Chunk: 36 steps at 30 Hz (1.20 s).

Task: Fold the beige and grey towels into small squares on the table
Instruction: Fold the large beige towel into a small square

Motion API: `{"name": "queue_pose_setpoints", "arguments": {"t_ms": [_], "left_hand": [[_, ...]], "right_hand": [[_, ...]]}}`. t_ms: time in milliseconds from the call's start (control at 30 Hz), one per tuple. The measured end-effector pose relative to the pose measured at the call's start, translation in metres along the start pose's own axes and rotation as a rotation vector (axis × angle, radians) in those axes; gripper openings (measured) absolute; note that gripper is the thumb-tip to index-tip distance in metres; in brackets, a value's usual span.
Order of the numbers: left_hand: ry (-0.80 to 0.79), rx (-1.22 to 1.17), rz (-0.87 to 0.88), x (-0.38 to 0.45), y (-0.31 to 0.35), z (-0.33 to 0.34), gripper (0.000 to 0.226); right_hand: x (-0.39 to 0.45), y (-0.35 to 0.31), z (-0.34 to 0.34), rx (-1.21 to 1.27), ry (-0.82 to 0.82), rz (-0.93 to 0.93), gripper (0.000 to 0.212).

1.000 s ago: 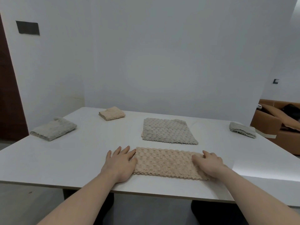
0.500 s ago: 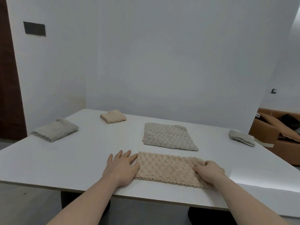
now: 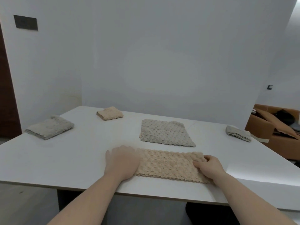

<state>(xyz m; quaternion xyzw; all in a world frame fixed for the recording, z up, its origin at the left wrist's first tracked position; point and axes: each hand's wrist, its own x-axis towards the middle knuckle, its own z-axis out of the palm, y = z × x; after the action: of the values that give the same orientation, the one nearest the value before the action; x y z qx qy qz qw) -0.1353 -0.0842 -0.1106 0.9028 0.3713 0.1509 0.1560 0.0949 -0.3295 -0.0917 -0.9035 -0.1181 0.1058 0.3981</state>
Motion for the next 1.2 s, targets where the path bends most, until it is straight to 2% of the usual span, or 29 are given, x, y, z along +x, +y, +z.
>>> {"name": "queue_pose_setpoints", "arguments": {"t_ms": [200, 400, 633, 800, 867, 967, 1100, 1167, 1200], "left_hand": [[0.004, -0.041, 0.004, -0.001, -0.001, -0.001, 0.062], [0.074, -0.191, 0.031, -0.004, -0.003, -0.003, 0.050], [0.125, -0.422, 0.054, -0.005, -0.007, -0.007, 0.028], [0.143, -0.473, 0.073, -0.002, -0.009, -0.005, 0.012], [0.149, -0.485, 0.066, 0.000, -0.009, -0.004, 0.018], [0.170, -0.500, 0.077, 0.003, -0.011, -0.003, 0.039], [0.173, -0.502, 0.075, 0.002, -0.009, -0.005, 0.046], [0.174, -0.472, 0.074, 0.002, -0.009, -0.005, 0.044], [0.173, -0.462, 0.074, 0.003, -0.009, -0.005, 0.040]], "right_hand": [[-0.014, -0.047, -0.025, 0.183, -0.026, -0.072, 0.029], [-0.032, -0.095, -0.022, 0.300, -0.095, -0.151, 0.017], [-0.051, -0.135, 0.015, 0.386, -0.184, -0.188, 0.007], [-0.057, -0.144, 0.051, 0.354, -0.212, -0.191, 0.009], [-0.061, -0.147, 0.062, 0.357, -0.241, -0.190, 0.014], [-0.068, -0.150, 0.074, 0.389, -0.338, -0.161, 0.021], [-0.076, -0.144, 0.073, 0.469, -0.486, -0.176, 0.027], [-0.076, -0.134, 0.069, 0.479, -0.447, -0.232, 0.027], [-0.075, -0.127, 0.067, 0.421, -0.362, -0.298, 0.026]]}}
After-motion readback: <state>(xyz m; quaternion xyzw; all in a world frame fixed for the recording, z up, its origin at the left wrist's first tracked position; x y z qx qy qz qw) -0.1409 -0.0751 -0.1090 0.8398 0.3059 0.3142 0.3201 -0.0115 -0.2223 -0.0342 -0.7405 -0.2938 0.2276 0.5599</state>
